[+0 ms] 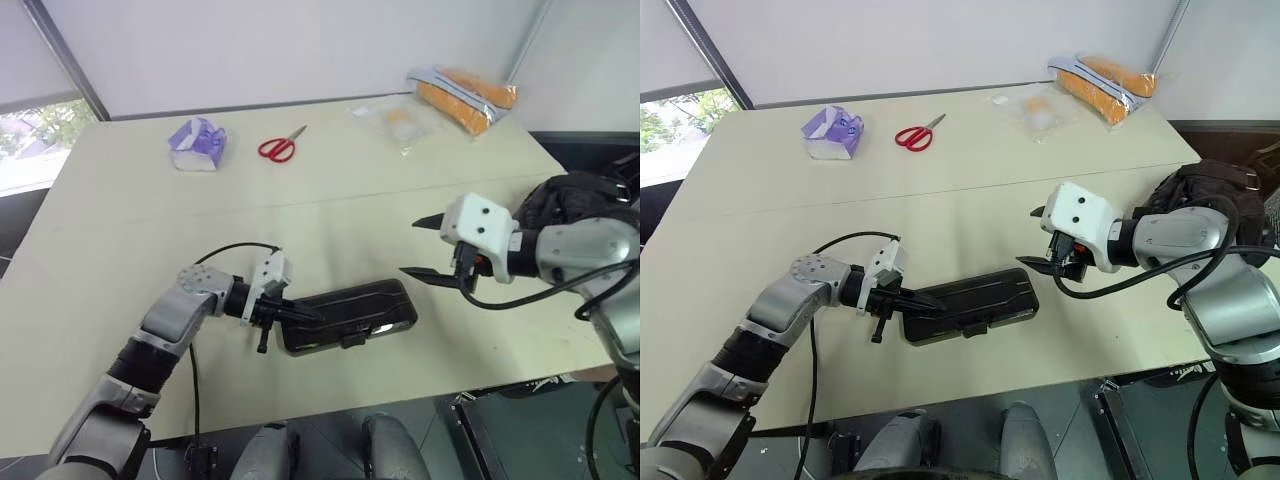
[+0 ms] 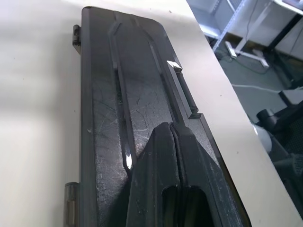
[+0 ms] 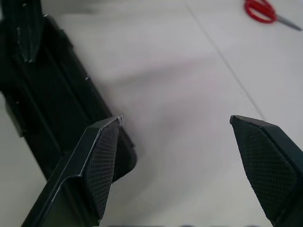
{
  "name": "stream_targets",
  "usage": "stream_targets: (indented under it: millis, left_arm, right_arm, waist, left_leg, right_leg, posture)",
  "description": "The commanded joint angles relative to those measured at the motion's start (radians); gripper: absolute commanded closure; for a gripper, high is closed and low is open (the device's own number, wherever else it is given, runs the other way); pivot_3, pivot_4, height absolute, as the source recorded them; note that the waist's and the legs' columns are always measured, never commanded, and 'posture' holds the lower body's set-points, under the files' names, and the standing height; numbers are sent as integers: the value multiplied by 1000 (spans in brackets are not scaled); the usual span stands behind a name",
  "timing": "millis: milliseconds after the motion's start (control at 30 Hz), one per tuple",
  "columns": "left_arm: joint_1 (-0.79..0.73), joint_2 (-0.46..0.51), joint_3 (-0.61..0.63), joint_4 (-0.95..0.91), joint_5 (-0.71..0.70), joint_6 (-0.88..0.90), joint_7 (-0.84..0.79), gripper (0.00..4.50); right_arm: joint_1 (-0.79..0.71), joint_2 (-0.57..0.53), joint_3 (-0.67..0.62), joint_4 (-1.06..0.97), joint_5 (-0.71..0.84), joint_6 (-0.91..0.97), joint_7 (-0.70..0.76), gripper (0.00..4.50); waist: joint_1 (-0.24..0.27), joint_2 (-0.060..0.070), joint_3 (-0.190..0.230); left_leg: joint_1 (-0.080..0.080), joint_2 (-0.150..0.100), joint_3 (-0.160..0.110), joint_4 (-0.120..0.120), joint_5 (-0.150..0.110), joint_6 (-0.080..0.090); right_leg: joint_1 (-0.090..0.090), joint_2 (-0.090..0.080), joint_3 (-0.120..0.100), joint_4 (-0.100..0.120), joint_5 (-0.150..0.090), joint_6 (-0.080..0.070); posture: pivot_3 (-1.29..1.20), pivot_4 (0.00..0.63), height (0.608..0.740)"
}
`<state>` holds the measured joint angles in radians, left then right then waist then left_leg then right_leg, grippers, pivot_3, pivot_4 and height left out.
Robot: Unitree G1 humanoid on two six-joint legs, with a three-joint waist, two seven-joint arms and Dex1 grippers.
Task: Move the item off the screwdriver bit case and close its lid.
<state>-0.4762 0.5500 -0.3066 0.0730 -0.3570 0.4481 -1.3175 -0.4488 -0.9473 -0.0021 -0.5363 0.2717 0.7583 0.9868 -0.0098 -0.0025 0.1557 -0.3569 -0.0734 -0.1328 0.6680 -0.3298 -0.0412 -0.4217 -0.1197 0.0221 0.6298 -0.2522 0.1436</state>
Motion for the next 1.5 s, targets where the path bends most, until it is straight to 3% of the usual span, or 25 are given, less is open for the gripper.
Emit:
stream_targets:
  millis: [33,267,300,367,567,833,1200,1500]
  left_arm:
    - [-10,27,28,21,-18,92,7,4500]
    - [-156,25,183,17,-180,317,48,4500]
    - [-175,18,191,38,-182,328,57,4500]
    - [-209,4,191,88,-165,315,66,4500]
    - [-289,-61,155,252,-81,215,83,4500]
    - [-297,-144,81,376,55,48,109,4500]
    - [-314,-222,51,460,140,-51,117,4500]
    - [-303,-277,32,522,196,-121,119,4500]
  right_arm:
    - [-9,37,-30,-29,72,27,-14,630]
    - [43,87,-54,-72,262,123,6,630]
    - [50,86,-47,-75,272,124,7,869]
    - [60,97,-35,-78,309,140,6,1454]
    - [117,117,35,-96,374,161,8,4474]
    - [196,139,167,-122,320,143,-64,4474]
    - [300,162,308,-95,182,109,-203,4474]
    - [321,199,308,-52,96,62,-276,4474]
  waist:
    - [-1,0,0]
    - [1,-3,2]
    - [1,-3,2]
    - [-1,-3,2]
    - [-1,-3,2]
    - [-1,-4,2]
    - [1,-4,2]
    - [-1,-4,2]
  left_leg:
    - [0,0,0,0,0,0]
    - [-4,0,-2,0,3,-5]
    - [-5,0,-2,1,3,-5]
    - [-4,-1,-1,1,3,-5]
    - [-5,0,-1,1,3,-5]
    - [-7,-1,-1,1,3,-5]
    - [-9,-1,-1,3,3,-5]
    - [-14,-1,-2,12,2,-4]
  right_leg:
    - [0,0,0,0,0,0]
    - [-3,0,-1,1,0,0]
    - [-4,0,-1,0,0,0]
    - [-4,0,-1,0,0,0]
    - [-4,0,-1,0,0,0]
    - [-6,0,-1,0,0,0]
    - [-7,0,-2,1,0,0]
    - [-7,0,-5,2,0,1]
  posture:
    - [0,150,740]
    - [0,150,740]
    - [0,150,740]
    - [0,150,740]
    - [0,150,740]
    - [0,150,740]
    - [0,150,740]
    - [0,150,740]
